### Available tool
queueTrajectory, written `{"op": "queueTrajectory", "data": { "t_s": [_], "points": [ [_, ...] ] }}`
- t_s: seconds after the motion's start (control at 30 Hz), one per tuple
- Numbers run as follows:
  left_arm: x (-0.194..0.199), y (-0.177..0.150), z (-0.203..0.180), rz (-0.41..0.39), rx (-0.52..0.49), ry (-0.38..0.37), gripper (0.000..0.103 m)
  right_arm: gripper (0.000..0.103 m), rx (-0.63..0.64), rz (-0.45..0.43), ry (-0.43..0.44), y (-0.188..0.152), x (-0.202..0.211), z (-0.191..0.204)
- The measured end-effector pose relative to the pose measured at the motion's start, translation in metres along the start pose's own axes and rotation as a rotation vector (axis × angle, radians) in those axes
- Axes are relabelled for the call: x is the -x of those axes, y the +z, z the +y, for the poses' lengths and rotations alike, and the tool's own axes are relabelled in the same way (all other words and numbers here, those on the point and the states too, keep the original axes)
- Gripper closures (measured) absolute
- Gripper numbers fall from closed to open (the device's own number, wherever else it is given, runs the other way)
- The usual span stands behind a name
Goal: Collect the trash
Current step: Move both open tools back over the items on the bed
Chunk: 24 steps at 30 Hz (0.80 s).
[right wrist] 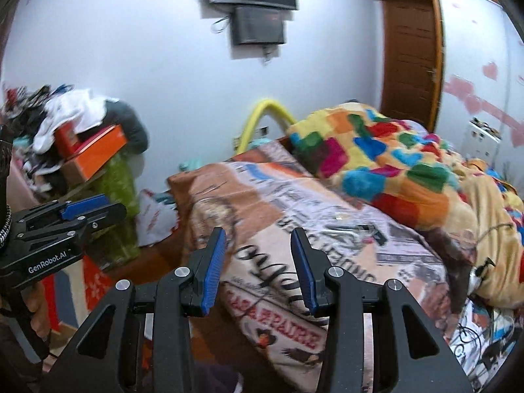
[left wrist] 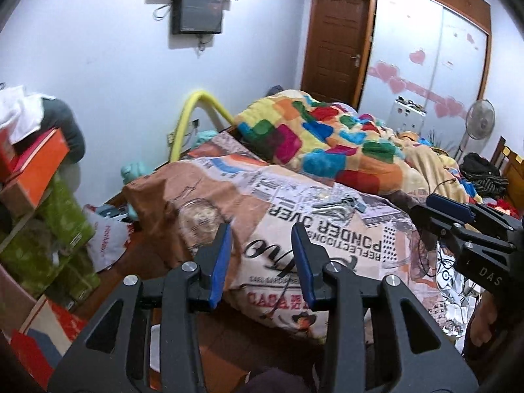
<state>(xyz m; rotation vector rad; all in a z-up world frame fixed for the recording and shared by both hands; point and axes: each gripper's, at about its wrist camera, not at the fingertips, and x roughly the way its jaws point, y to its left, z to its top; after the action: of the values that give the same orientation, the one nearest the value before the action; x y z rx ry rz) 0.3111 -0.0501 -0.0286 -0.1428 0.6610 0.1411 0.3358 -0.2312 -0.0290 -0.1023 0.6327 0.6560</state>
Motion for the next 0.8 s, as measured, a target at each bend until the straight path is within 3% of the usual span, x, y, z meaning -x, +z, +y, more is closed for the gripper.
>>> {"op": "queueTrajectory", "data": {
  "t_s": [0.13,0.53,0.8],
  "points": [
    [-0.026,0.013,-0.023,0.025,-0.01,-0.054,0.055,0.053,-0.043,-0.021,-0.062,0.001,-0.001,-0.033],
    [-0.132,0.034,-0.073,0.122,-0.061,-0.148,0.055,0.052,-0.132,0.044,-0.164,-0.004,-0.046,-0.114],
    [-0.22,0.031,-0.094,0.218,-0.093,-0.195,0.055,0.052,-0.182,0.139,-0.197,-0.02,-0.102,-0.159]
  ]
}}
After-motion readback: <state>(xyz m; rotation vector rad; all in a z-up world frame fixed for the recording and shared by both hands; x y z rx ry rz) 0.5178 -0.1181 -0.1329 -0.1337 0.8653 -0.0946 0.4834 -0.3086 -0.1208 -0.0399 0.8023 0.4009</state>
